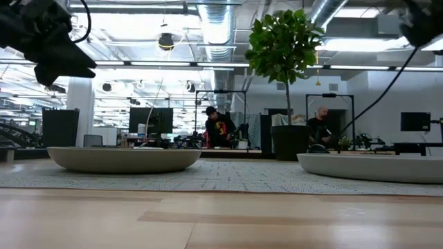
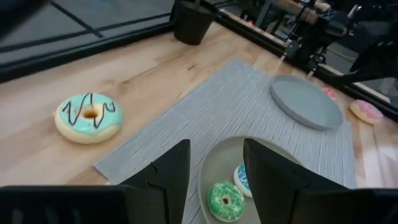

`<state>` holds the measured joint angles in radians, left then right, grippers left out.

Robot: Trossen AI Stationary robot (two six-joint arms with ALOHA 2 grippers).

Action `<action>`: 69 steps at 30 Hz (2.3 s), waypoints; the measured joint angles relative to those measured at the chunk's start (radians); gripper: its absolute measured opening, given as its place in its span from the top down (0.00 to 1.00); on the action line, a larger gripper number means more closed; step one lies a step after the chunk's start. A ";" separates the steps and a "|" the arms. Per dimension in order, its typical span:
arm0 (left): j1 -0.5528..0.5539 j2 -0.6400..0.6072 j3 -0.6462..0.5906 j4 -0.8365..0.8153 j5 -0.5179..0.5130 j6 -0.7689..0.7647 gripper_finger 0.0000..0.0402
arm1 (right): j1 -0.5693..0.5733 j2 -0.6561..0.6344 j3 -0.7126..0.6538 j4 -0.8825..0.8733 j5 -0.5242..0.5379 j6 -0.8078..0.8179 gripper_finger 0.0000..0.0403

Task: Pick & Place donuts
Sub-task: Put the small pink donut on the dark gray plate

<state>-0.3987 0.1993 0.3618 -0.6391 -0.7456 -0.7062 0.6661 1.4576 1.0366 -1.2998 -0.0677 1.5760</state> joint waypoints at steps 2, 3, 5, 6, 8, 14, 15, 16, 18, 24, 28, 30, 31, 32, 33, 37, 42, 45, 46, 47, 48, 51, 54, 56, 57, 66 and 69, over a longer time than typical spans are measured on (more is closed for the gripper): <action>0.000 0.000 0.000 0.009 0.000 0.016 0.65 | 0.024 -0.028 -0.062 0.065 -0.029 0.041 0.80; 0.000 0.000 0.000 0.011 0.000 0.019 0.65 | 0.033 -0.040 -0.086 0.095 -0.041 0.056 0.80; 0.000 0.000 0.000 0.023 -0.002 0.020 0.65 | 0.048 -0.057 -0.131 0.144 -0.062 0.082 0.80; 0.000 0.000 0.000 0.030 -0.002 0.020 0.65 | 0.055 -0.063 -0.145 0.150 -0.065 0.095 0.80; 0.000 0.001 0.000 0.030 -0.004 0.013 0.65 | 0.067 -0.071 -0.167 0.154 -0.065 0.115 0.80; 0.000 0.001 0.000 0.029 -0.026 -0.013 0.65 | 0.075 -0.065 -0.234 0.182 -0.065 0.151 0.80; 0.000 0.001 0.000 0.030 -0.026 -0.013 0.65 | 0.073 -0.063 -0.243 0.195 -0.063 0.147 0.80; 0.000 0.001 0.000 0.031 -0.026 -0.015 0.65 | 0.073 -0.063 -0.254 0.208 -0.057 0.147 0.80; 0.000 0.001 0.000 0.032 -0.026 -0.026 0.65 | 0.073 -0.063 -0.272 0.233 -0.042 0.147 0.80; 0.000 0.001 0.000 0.032 -0.028 -0.048 0.65 | 0.071 -0.063 -0.277 0.230 0.029 0.144 0.72; 0.000 0.001 0.000 0.032 -0.028 -0.049 0.65 | 0.071 -0.063 -0.277 0.216 0.041 0.144 0.63; 0.000 0.001 0.000 0.032 -0.028 -0.049 0.65 | 0.071 -0.063 -0.277 0.201 0.041 0.155 0.59; 0.000 0.001 0.000 0.032 -0.028 -0.050 0.65 | 0.071 -0.063 -0.277 0.192 0.042 0.164 0.57; 0.000 0.001 0.000 0.032 -0.028 -0.050 0.65 | 0.071 -0.063 -0.277 0.193 0.043 0.168 0.55; 0.000 0.001 0.000 0.032 -0.028 -0.050 0.65 | 0.071 -0.063 -0.277 0.197 0.043 0.169 0.54; 0.000 0.001 0.000 0.032 -0.029 -0.050 0.65 | 0.071 -0.063 -0.277 0.223 0.046 0.178 0.52; 0.000 0.001 0.000 0.031 -0.028 -0.050 0.65 | 0.071 -0.063 -0.277 0.259 0.073 0.178 0.53; 0.000 0.001 0.000 0.031 -0.029 -0.049 0.65 | 0.071 -0.063 -0.277 0.258 0.075 0.177 0.52; 0.000 0.001 0.000 0.031 -0.029 -0.049 0.65 | 0.071 -0.063 -0.277 0.258 0.075 0.178 0.51; 0.000 0.001 0.000 0.031 -0.029 -0.049 0.65 | 0.071 -0.063 -0.277 0.259 0.075 0.178 0.50; 0.000 0.001 0.000 0.031 -0.029 -0.049 0.65 | 0.071 -0.063 -0.277 0.260 0.075 0.177 0.49; 0.000 0.001 0.000 0.031 -0.028 -0.049 0.65 | 0.071 -0.063 -0.277 0.265 0.075 0.177 0.44; 0.000 0.001 0.000 0.031 -0.028 -0.049 0.65 | 0.071 -0.063 -0.296 0.300 0.071 0.178 0.39; 0.000 0.001 0.000 0.031 -0.027 -0.049 0.65 | 0.071 -0.063 -0.331 0.356 0.059 0.178 0.37; 0.000 0.001 0.000 0.031 -0.026 -0.049 0.65 | 0.071 -0.063 -0.348 0.388 0.046 0.178 0.37; 0.000 0.001 0.000 0.032 -0.022 -0.054 0.65 | 0.071 -0.062 -0.406 0.422 0.054 0.205 0.36; 0.000 0.001 0.000 0.032 -0.022 -0.056 0.65 | 0.071 -0.063 -0.420 0.439 0.045 0.218 0.36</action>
<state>-0.3986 0.2004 0.3618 -0.6075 -0.7673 -0.7617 0.7372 1.3949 0.6171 -0.8607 -0.0225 1.7937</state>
